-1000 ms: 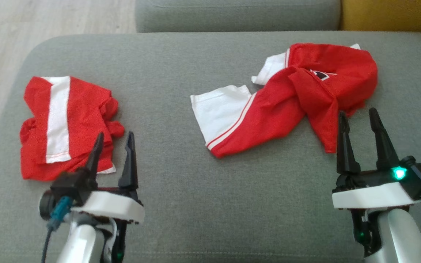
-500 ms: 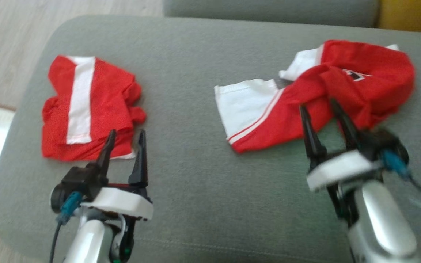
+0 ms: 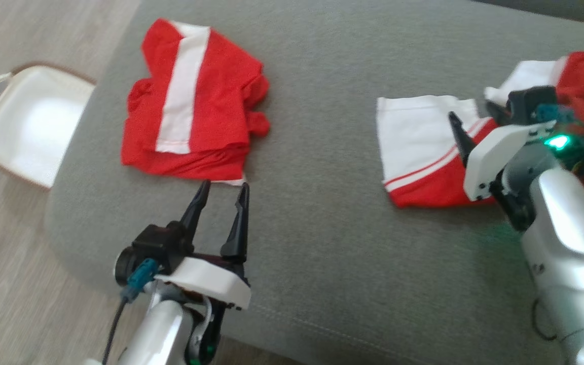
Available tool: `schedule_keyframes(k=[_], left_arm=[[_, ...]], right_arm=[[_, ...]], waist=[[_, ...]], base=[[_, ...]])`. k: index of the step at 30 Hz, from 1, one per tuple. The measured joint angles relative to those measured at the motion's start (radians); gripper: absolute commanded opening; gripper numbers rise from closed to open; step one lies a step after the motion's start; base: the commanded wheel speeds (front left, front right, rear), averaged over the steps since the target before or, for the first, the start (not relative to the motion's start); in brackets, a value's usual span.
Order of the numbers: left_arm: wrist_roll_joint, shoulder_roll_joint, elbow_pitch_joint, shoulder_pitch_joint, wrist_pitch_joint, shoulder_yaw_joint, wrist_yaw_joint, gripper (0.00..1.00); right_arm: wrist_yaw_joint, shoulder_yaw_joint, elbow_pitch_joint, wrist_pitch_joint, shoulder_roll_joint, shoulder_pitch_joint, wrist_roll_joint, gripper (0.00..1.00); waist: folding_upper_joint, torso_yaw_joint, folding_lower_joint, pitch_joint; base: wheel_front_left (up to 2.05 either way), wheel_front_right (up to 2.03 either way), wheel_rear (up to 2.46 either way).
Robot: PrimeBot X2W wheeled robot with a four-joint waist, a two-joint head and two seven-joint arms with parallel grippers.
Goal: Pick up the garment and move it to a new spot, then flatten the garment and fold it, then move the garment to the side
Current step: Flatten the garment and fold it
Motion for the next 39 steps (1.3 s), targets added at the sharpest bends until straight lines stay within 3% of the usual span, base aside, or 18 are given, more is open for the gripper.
schedule_keyframes(k=[9,16,18,19,26,33,39], left_arm=[[-0.040,0.000,-0.003,-0.012,0.000,-0.074,0.035,1.00],[-0.058,-0.001,-0.012,-0.029,0.000,-0.096,0.052,1.00],[-0.065,-0.001,-0.014,-0.040,0.000,-0.104,0.052,1.00],[-0.065,-0.001,-0.014,-0.040,0.000,-0.104,0.052,1.00],[-0.066,-0.001,-0.013,-0.050,0.000,-0.105,0.061,1.00],[-0.066,-0.001,-0.018,-0.049,0.000,-0.094,0.061,1.00],[-0.066,-0.001,-0.019,-0.043,0.000,-0.071,0.061,1.00]], right_arm=[[0.000,0.136,0.139,0.097,-0.094,-0.105,0.045,1.00],[0.000,0.195,0.206,0.135,-0.109,-0.172,0.119,1.00],[0.000,0.206,0.217,0.145,-0.113,-0.184,0.150,0.16],[0.000,0.206,0.217,0.145,-0.113,-0.184,0.150,0.00],[0.000,0.234,0.236,0.076,-0.128,-0.197,0.212,0.00],[0.000,0.221,0.247,-0.148,-0.125,-0.266,0.207,0.00],[0.000,0.225,0.247,-0.379,-0.106,-0.348,0.120,0.00]], waist=[[0.0000,0.070,0.0000,0.035],[0.0000,0.082,0.0000,0.053],[0.0000,0.083,0.0000,0.056],[0.0000,0.083,0.0000,0.056],[0.0000,0.082,0.0000,0.056],[0.0000,0.069,0.0000,0.021],[0.0000,0.050,0.0000,-0.027]], base=[[0.00,0.00,0.00],[0.00,0.00,0.00],[0.00,0.00,0.00],[0.00,0.00,0.00],[0.00,0.00,0.00],[0.00,0.00,0.00],[0.00,0.00,0.00]])
